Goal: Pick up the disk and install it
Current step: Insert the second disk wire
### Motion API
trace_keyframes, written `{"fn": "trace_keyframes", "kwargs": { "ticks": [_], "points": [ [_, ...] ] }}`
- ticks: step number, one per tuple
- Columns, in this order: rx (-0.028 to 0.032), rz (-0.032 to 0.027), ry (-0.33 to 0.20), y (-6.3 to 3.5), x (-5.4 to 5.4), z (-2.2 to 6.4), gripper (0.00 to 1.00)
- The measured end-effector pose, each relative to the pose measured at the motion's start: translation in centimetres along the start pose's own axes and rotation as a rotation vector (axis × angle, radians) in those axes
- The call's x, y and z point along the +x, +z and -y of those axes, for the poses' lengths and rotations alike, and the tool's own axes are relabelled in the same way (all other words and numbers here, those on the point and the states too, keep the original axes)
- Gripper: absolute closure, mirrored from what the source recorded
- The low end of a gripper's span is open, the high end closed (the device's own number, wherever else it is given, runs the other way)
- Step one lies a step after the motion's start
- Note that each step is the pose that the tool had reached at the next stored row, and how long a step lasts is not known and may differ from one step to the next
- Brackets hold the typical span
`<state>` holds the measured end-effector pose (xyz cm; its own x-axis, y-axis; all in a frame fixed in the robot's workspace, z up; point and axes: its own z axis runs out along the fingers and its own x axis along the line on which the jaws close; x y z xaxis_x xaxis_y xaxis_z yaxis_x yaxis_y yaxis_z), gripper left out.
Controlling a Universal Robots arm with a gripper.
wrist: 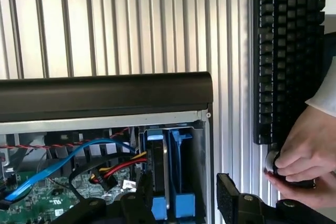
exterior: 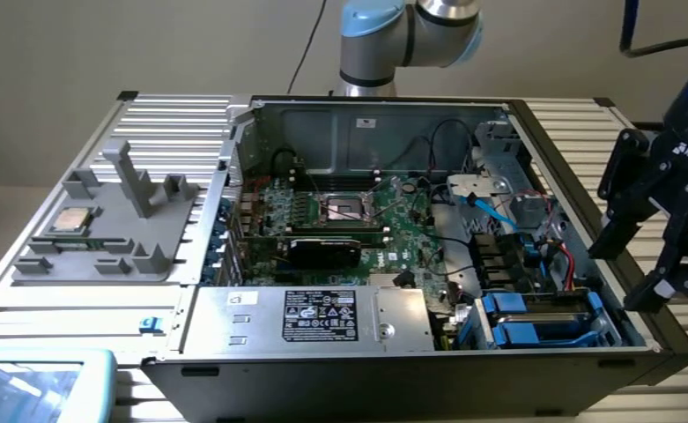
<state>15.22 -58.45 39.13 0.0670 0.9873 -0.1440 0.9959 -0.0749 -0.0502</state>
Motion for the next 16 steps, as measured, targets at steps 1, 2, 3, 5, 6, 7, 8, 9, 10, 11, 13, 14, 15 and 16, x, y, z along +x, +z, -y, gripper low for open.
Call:
{"fn": "trace_keyframes", "kwargs": {
  "ticks": [1,2,3,5,6,7,8,9,10,11,13,14,15,16],
  "points": [
    [-0.0183,-0.0002,0.003,-0.01,0.0,0.00,0.40],
    [-0.0362,0.0007,0.006,0.00,0.0,0.01,0.40],
    [-0.0542,0.0021,0.008,-0.01,0.0,0.02,0.40],
    [-0.0824,0.0024,0.013,0.00,0.0,0.09,0.40],
    [-0.0826,0.0024,0.013,0.00,0.0,0.09,0.40],
    [-0.0826,0.0024,0.012,0.00,0.0,0.10,0.40],
    [-0.0829,0.0024,0.013,0.00,0.0,0.20,0.40],
    [-0.0849,0.0023,0.013,0.01,0.0,0.35,0.40],
    [-0.0875,0.0027,0.014,0.02,0.0,0.47,0.40],
    [-0.0907,0.0042,0.015,0.03,0.0,0.60,0.40],
    [-0.0979,0.0055,0.016,0.05,0.0,0.84,0.40],
    [-0.1007,0.0055,0.017,0.06,0.0,0.96,0.40],
    [-0.1029,0.0055,0.018,0.07,0.0,1.08,0.40],
    [-0.1049,0.0054,0.020,0.09,0.0,1.20,0.40]
  ]
}}
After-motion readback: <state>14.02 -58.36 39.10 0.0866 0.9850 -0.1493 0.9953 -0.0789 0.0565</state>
